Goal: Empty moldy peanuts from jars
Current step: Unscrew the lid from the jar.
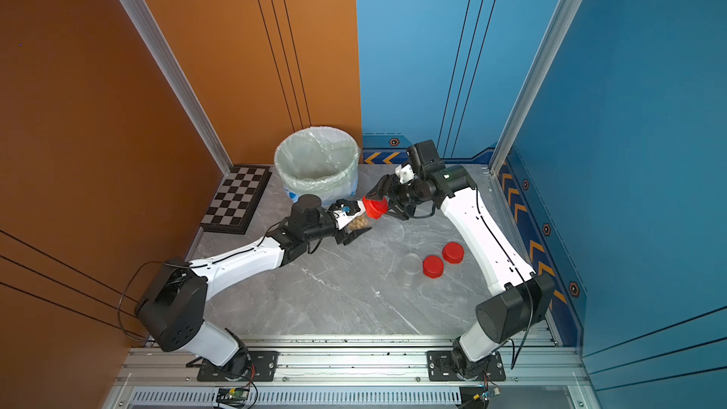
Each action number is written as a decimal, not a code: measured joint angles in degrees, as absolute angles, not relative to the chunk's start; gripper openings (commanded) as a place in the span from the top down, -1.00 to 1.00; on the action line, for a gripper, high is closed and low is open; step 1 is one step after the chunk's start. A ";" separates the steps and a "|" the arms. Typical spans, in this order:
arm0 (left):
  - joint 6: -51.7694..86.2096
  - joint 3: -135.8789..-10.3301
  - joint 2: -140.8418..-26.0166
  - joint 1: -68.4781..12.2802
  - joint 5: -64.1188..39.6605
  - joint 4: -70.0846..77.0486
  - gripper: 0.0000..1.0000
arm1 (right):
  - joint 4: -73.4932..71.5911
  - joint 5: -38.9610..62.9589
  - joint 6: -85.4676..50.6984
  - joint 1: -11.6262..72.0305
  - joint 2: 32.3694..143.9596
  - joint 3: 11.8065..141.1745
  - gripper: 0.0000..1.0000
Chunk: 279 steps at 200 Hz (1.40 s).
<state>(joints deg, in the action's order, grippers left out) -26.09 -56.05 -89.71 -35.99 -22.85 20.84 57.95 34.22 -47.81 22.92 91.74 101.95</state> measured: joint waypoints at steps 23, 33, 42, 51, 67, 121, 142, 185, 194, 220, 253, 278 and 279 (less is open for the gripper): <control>-26.11 -56.05 -89.71 -36.01 -22.74 20.69 0.24 | 59.64 33.04 -44.80 23.55 92.55 103.37 -0.01; -26.09 -56.05 -89.71 -36.01 -22.76 20.67 0.23 | 60.31 32.93 -42.78 23.64 92.95 104.05 0.00; -26.09 -56.05 -89.71 -36.01 -22.90 20.67 0.24 | 61.12 33.06 -40.16 23.55 93.41 104.92 -0.01; -26.09 -56.05 -89.71 -35.99 -22.98 20.69 0.24 | 61.82 33.28 -37.28 23.51 93.76 105.60 -0.04; -26.06 -56.05 -89.69 -35.99 -23.73 20.75 0.23 | 63.00 34.33 -31.00 23.20 93.97 106.26 -0.03; -25.63 -56.05 -88.51 -35.99 -26.70 21.23 0.23 | 67.68 38.68 -12.12 21.82 94.89 110.02 0.06; -25.45 -56.05 -87.88 -35.88 -27.66 21.21 0.23 | 70.13 39.66 -5.91 21.69 95.66 112.73 0.05; -25.17 -56.05 -87.42 -35.90 -30.39 21.58 0.24 | 72.58 40.56 6.48 21.67 95.02 113.95 0.02; -25.17 -56.05 -87.39 -35.90 -30.70 21.61 0.24 | 72.71 40.66 7.92 21.63 95.00 114.08 0.03; -25.08 -56.05 -87.39 -35.90 -30.81 21.37 0.25 | 73.43 41.21 11.05 21.02 95.00 114.37 0.04; -25.06 -56.05 -87.39 -35.90 -30.94 20.71 0.25 | 74.30 42.57 13.76 19.53 95.00 115.44 0.05; -25.08 -56.05 -87.39 -35.90 -30.96 20.45 0.25 | 74.61 43.40 14.92 17.61 95.00 116.31 0.07; -25.08 -56.05 -87.39 -35.90 -30.94 20.43 0.25 | 74.61 43.38 14.94 17.54 95.00 116.31 0.07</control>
<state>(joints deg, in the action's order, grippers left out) -25.08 -56.05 -87.39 -35.90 -30.94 20.43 74.61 43.38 14.94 17.54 95.00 116.31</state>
